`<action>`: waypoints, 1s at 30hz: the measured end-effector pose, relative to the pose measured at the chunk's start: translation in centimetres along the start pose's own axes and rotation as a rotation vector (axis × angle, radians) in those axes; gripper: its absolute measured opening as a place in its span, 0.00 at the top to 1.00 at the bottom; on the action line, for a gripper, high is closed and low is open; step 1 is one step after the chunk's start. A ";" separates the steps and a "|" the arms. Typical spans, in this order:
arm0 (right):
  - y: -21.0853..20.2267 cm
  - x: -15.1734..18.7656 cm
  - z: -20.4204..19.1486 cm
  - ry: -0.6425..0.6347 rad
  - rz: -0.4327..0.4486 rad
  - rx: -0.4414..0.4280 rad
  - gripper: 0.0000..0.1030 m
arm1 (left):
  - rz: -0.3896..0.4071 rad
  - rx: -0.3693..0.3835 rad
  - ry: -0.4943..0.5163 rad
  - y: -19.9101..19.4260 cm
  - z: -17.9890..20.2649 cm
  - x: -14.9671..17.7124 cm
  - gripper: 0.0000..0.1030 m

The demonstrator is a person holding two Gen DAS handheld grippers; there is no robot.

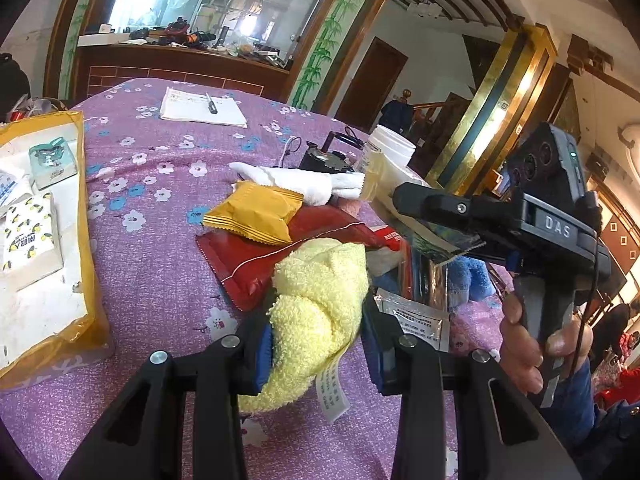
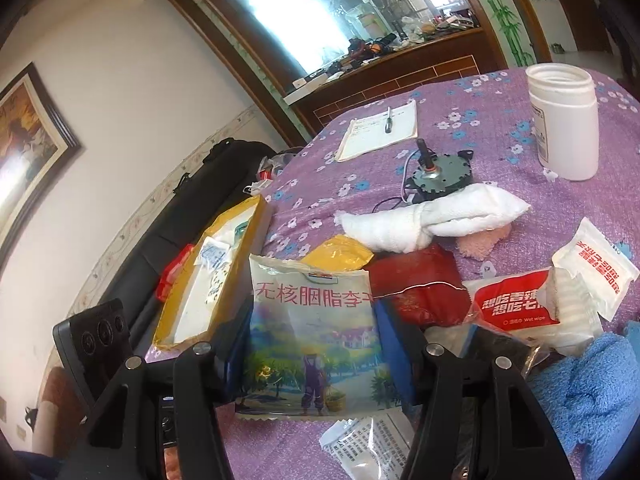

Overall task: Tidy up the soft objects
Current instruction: 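Lift the yellow towel with the left tool while the right tool lifts the snack bag, then carry the yellow towel with the left tool to the box while the right tool carries the snack bag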

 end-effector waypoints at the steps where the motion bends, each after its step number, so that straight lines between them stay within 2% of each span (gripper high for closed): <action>1: 0.0 0.1 -0.2 -0.007 0.001 0.000 0.39 | -0.002 -0.002 -0.002 0.0 0.0 0.0 0.65; 5: -0.1 0.2 -0.8 -0.030 0.009 0.012 0.39 | -0.023 -0.038 0.004 0.5 0.1 0.0 0.65; 12: -0.2 0.2 -0.9 -0.049 0.030 0.073 0.39 | 0.014 -0.103 -0.015 0.1 0.0 -0.2 0.65; 19: -0.1 0.2 -0.5 -0.038 0.031 0.083 0.39 | 0.038 -0.141 0.055 0.3 1.5 -1.2 0.65; 24: 0.0 0.3 -0.4 -0.037 0.025 0.085 0.39 | 0.119 -0.145 0.073 -2.4 2.1 -2.5 0.64; 30: 0.1 0.5 -1.2 -0.079 0.037 0.112 0.39 | 0.221 -0.189 0.049 -6.8 0.7 -3.8 0.64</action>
Point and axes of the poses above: each gripper's, at about its wrist camera, not at the fingertips, and y roughly the way its jaws point, z to its right, x to its underside, the point moved 1 cm from there along y, roughly the way its jaws point, and after that the axes turned 12 degrees about x, right-handed, at the moved point
